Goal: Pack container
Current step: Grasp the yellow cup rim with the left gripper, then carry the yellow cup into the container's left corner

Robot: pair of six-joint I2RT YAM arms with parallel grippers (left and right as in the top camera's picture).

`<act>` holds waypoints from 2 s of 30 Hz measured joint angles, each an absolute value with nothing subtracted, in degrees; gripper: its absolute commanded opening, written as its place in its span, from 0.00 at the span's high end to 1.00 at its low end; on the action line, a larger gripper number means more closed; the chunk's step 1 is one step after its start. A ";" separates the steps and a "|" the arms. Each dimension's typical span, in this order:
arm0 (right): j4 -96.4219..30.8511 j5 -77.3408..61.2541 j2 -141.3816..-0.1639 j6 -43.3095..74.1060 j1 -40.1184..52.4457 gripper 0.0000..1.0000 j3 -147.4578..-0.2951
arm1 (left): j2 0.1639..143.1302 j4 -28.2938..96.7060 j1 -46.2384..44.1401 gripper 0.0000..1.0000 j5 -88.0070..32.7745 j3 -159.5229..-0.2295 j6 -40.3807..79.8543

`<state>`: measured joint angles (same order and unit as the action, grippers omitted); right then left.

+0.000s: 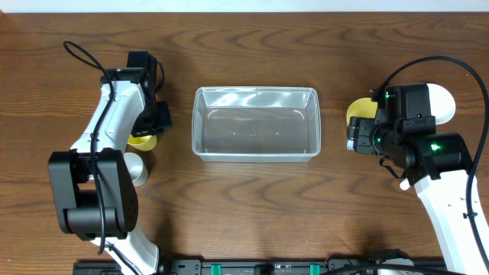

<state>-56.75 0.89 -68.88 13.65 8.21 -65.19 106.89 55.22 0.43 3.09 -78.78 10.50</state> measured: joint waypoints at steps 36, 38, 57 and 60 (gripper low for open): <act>-56.36 0.91 -68.88 13.67 8.21 0.24 -65.19 | 91.90 60.42 -24.64 0.94 2.31 -93.69 2.13; -56.36 0.91 -68.88 13.67 8.21 0.24 -65.19 | 94.15 60.38 -27.59 0.95 1.80 -93.67 1.17; -56.51 0.91 -68.88 13.67 8.21 0.24 -65.19 | 107.31 59.51 -23.75 0.94 -3.95 -93.34 -1.56; -56.53 0.91 -68.88 13.67 8.21 0.24 -65.19 | 109.19 58.43 -22.96 0.94 -4.32 -93.34 -1.78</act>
<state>-56.53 0.91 -68.88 13.67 8.21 -65.19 109.19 58.43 -22.96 -4.32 -93.34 -1.78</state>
